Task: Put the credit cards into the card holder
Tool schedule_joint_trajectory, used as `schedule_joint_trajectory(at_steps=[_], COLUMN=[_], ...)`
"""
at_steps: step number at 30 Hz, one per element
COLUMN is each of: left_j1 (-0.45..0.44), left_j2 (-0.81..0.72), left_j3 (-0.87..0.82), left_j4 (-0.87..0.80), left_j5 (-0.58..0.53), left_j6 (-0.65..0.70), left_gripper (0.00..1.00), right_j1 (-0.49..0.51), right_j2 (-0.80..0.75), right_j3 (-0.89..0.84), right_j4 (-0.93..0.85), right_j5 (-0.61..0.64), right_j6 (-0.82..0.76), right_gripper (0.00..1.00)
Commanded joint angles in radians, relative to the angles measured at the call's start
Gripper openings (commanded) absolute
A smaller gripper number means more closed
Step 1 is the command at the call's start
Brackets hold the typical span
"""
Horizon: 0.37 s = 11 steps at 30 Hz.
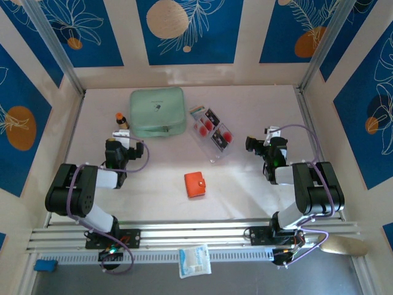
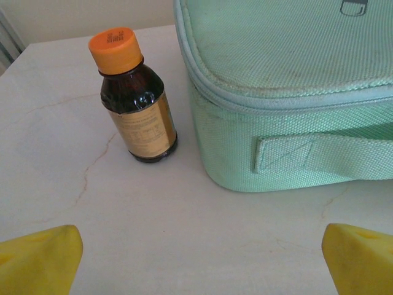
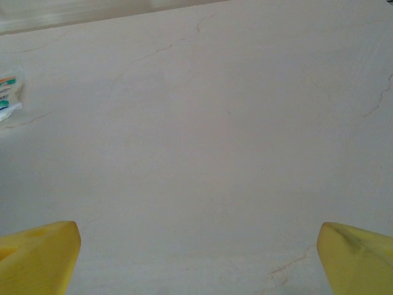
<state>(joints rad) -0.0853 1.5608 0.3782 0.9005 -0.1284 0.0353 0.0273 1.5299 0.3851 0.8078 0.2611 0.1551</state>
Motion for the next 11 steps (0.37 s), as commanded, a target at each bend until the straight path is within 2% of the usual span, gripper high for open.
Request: schedule_joint_trajectory(at_steps=[1, 11], left_j1=[0.008, 0.007], left_j2=[0.002, 0.002], left_j3=[-0.008, -0.008], left_j4=[0.044, 0.043], left_j5=[0.026, 0.026], left_j6=[0.006, 0.006], left_gripper=[1.00, 1.00], right_j1=[0.008, -0.003], right_j2=[-0.006, -0.008], right_j3=[0.012, 0.005], right_j4=[0.039, 0.047], right_j5=[0.007, -0.015], right_j6=[-0.025, -0.021], right_gripper=[0.99, 0.99])
